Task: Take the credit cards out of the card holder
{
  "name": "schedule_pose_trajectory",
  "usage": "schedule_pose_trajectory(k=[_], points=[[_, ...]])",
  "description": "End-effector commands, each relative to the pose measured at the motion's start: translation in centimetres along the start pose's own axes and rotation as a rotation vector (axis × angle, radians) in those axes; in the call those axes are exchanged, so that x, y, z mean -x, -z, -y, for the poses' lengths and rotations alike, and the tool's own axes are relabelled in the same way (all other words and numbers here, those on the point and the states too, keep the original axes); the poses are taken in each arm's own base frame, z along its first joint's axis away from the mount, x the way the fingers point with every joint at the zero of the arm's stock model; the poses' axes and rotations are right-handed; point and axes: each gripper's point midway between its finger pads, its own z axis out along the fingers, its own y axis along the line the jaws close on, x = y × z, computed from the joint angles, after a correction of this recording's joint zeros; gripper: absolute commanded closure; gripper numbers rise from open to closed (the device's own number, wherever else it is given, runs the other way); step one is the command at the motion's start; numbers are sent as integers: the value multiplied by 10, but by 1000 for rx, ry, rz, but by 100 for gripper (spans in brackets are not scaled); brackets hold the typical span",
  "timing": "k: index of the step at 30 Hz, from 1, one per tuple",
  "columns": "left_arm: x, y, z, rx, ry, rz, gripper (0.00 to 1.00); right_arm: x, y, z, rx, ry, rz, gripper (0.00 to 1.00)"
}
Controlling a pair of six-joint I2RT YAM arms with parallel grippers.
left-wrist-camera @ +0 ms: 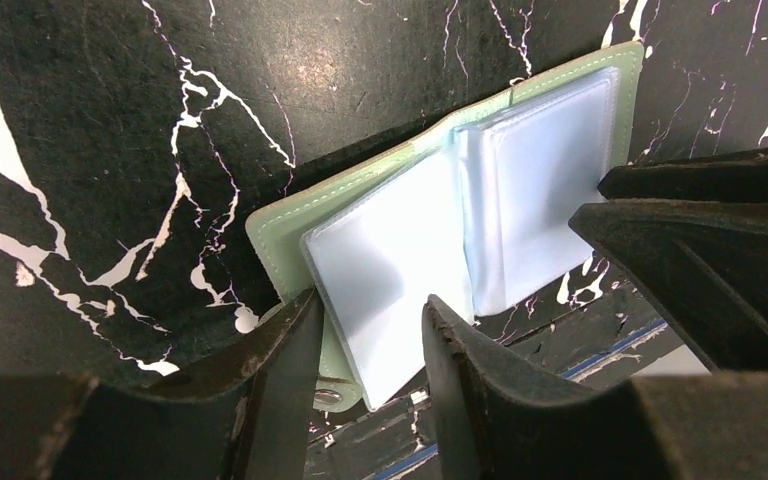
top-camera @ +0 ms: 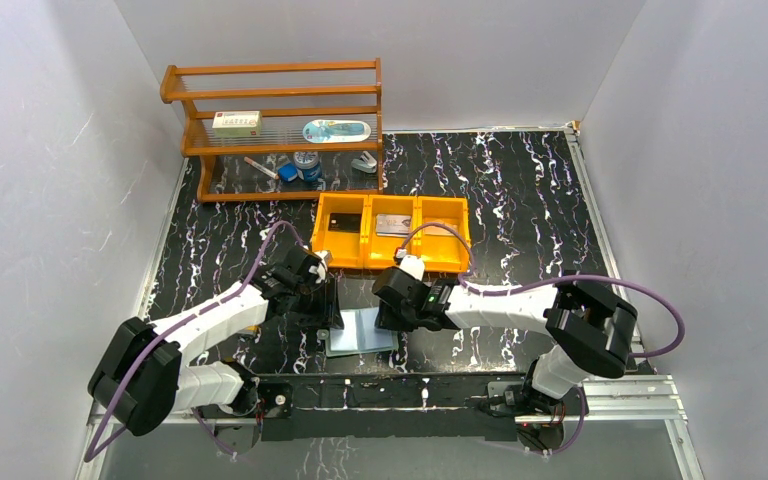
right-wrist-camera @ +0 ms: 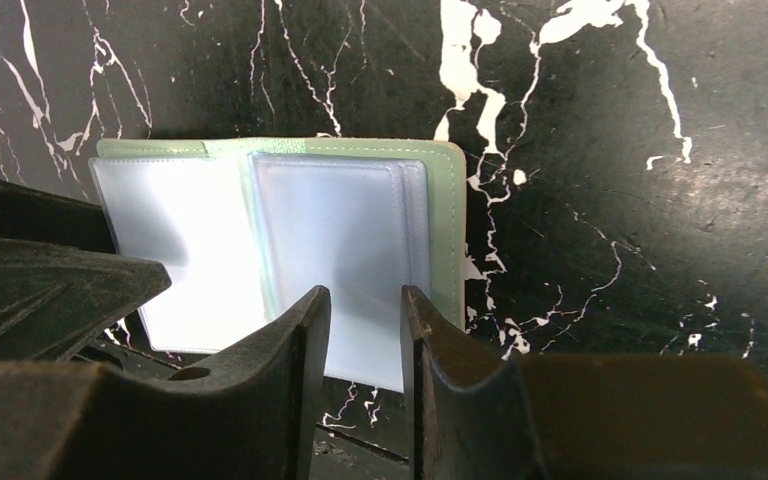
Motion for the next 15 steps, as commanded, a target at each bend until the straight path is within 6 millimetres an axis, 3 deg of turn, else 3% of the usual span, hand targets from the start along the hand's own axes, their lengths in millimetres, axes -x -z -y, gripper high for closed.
schedule_pose_trajectory(k=[1, 7, 15], points=[[-6, -1, -2, 6, 1, -12, 62, 10, 8, -29, 100, 18, 14, 62], [-6, -2, 0, -2, 0, -12, 66, 13, 17, -46, 185, 30, 15, 67], [-5, -1, 1, -10, 0, -3, 66, 12, 23, -65, 284, 43, 4, 65]])
